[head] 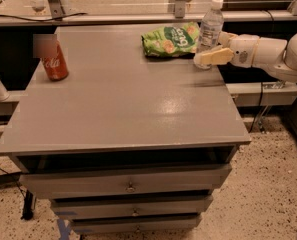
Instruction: Move blue plastic bottle near green rice chip bag
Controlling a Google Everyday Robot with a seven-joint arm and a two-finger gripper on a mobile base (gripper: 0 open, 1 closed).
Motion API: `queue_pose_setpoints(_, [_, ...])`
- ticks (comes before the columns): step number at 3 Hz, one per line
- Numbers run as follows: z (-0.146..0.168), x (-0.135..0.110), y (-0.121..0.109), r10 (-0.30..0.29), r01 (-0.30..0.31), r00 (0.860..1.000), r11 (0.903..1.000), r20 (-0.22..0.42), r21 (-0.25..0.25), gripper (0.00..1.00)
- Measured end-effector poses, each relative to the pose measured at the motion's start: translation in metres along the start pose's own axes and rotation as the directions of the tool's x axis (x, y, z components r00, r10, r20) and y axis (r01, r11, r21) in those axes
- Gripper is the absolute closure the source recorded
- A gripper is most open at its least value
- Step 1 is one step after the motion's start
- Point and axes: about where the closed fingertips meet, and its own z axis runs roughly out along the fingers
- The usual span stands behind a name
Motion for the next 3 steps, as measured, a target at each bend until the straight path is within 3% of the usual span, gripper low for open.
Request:
queue_pose_setpoints(1, [-0.001,-0.005,0.003,-0.024,0.024,1.0,0.9997,-0.01,-0.003,0.0])
queue_pose_setpoints(2, [-0.045,-0.041,0.028,-0.17,0.171,0.985,0.9834,-0.021,0.06,0.0])
queue_pose_setpoints(3, [-0.099,-0.073,0.073,-0.312,0.317,0.948,0.9395,-0.061,0.129,0.0])
